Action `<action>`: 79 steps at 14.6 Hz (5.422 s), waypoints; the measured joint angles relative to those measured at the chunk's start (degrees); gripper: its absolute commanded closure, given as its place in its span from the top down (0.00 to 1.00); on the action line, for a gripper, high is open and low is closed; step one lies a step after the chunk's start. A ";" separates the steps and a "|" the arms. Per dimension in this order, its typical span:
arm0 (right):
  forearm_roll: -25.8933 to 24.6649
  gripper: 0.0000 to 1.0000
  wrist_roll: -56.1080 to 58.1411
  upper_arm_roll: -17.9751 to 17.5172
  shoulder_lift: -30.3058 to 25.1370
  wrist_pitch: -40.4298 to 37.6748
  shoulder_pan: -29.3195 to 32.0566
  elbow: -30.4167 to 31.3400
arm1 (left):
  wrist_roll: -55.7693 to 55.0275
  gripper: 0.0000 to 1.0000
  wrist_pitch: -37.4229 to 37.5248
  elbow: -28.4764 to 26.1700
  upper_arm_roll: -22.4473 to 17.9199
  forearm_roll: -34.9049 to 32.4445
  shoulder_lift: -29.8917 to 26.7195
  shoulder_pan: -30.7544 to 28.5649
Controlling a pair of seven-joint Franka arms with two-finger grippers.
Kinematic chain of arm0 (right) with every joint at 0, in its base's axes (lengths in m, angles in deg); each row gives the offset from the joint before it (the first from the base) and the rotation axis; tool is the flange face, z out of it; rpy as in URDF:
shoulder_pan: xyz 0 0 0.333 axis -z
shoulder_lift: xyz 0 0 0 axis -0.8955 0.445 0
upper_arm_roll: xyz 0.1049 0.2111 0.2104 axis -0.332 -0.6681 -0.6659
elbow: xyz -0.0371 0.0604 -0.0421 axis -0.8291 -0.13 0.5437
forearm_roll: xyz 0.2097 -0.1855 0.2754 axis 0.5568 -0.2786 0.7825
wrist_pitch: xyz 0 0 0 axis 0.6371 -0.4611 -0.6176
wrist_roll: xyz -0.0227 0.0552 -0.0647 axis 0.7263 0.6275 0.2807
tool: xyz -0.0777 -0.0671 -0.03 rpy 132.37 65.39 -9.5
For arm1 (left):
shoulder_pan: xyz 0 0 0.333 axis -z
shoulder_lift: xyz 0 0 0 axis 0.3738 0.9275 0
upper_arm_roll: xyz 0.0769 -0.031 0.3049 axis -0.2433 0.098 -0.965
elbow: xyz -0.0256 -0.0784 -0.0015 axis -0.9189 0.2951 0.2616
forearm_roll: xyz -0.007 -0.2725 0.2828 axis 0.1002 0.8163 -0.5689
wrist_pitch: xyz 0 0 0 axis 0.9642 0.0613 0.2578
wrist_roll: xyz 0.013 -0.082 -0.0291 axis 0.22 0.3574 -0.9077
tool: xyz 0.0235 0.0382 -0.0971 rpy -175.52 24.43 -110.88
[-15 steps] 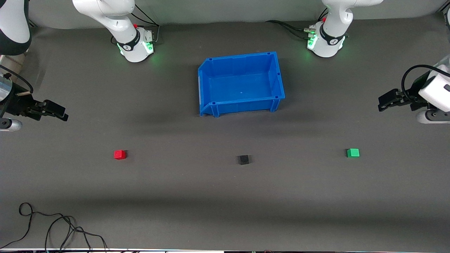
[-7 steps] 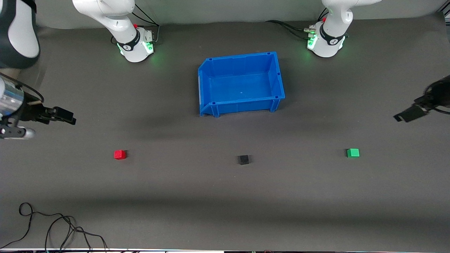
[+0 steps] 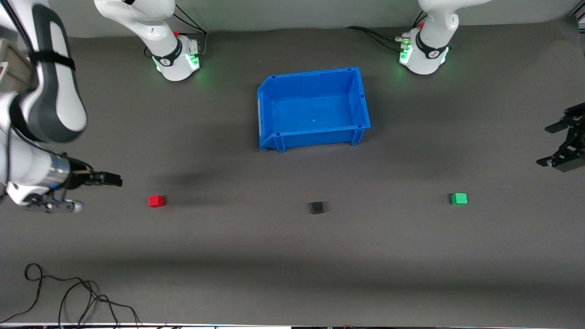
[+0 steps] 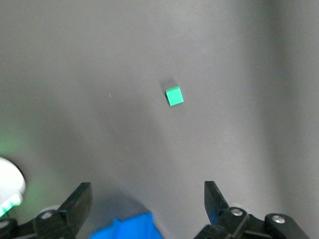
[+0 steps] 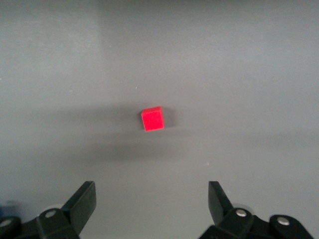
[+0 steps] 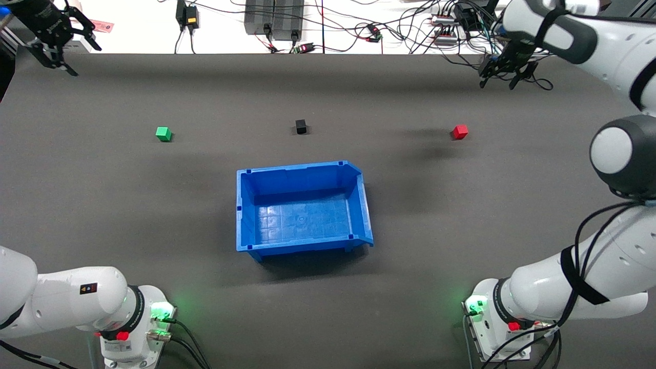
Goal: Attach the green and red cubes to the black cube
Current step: 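Reach the right gripper to the red cube while the left gripper reaches the green cube, then close the right gripper on red while the left gripper grasps green, then lift the red cube with the right gripper while the left gripper lifts green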
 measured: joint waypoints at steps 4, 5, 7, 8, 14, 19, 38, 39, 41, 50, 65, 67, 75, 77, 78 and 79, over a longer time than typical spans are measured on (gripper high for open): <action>0.04 1.00 0.00 -0.15 6.14 8.30 -0.49 1.38 | -5.84 1.00 -0.36 -1.89 -0.06 8.27 1.62 -5.23; 0.04 1.00 0.00 -0.19 7.54 10.40 -0.68 1.98 | -5.95 1.00 -1.77 -3.43 -0.05 8.95 1.70 -5.90; 0.04 1.00 0.00 -0.21 10.11 13.17 -1.40 2.56 | -6.02 1.00 -6.24 -7.48 -0.05 11.28 2.05 -6.42; 0.05 1.00 0.00 -0.22 11.22 14.23 -1.80 2.57 | -6.01 1.00 -8.74 -9.73 -0.03 12.77 2.56 -6.59; 0.04 1.00 0.14 -0.23 16.21 19.99 -2.09 3.22 | -2.21 1.00 -20.36 -15.68 0.08 17.33 11.04 -7.40; 0.04 0.92 0.99 -0.23 17.82 22.40 -2.09 5.06 | 8.31 1.00 -26.30 -16.04 0.33 21.50 19.26 -7.47; 0.04 0.37 1.15 0.14 17.82 25.12 -1.80 7.06 | 19.35 0.81 -38.59 -18.65 1.77 31.66 27.41 -6.71; 0.04 0.33 1.15 0.15 17.82 25.17 -1.79 7.06 | 19.38 0.72 -38.69 -18.65 1.79 31.72 27.54 -6.68; 0.04 0.20 1.15 0.18 17.82 25.38 -1.79 7.06 | 19.46 0.51 -38.77 -18.65 1.80 31.80 27.71 -6.66; 2.03 0.00 0.73 0.63 16.79 25.55 0.77 6.82 | 19.42 0.37 -37.20 -17.66 1.88 32.16 27.45 -6.66; 13.27 0.00 -59.35 0.29 9.50 5.19 -3.98 -6.76 | 5.17 0.19 -31.41 -7.28 2.73 34.64 25.64 12.31; 13.31 0.00 -65.97 0.14 9.51 4.34 -7.40 -8.68 | 1.53 0.19 -36.73 -7.28 2.79 36.62 26.27 17.12; 13.38 0.00 -93.56 -0.27 18.09 5.47 -19.74 -19.59 | -18.48 0.18 -56.37 -7.29 2.86 37.99 32.00 30.66; 13.38 0.00 -99.71 -0.27 21.31 6.22 -21.88 -22.83 | -19.05 0.18 -57.16 -7.27 2.84 38.25 33.17 31.87; 13.38 0.00 -102.43 -0.26 22.73 6.53 -22.60 -24.18 | -19.43 0.18 -57.63 -7.25 2.84 38.52 33.50 32.34; 13.38 0.00 -105.11 -0.28 24.05 6.87 -23.27 -25.30 | -20.04 0.18 -58.72 -7.25 2.84 38.63 33.86 32.88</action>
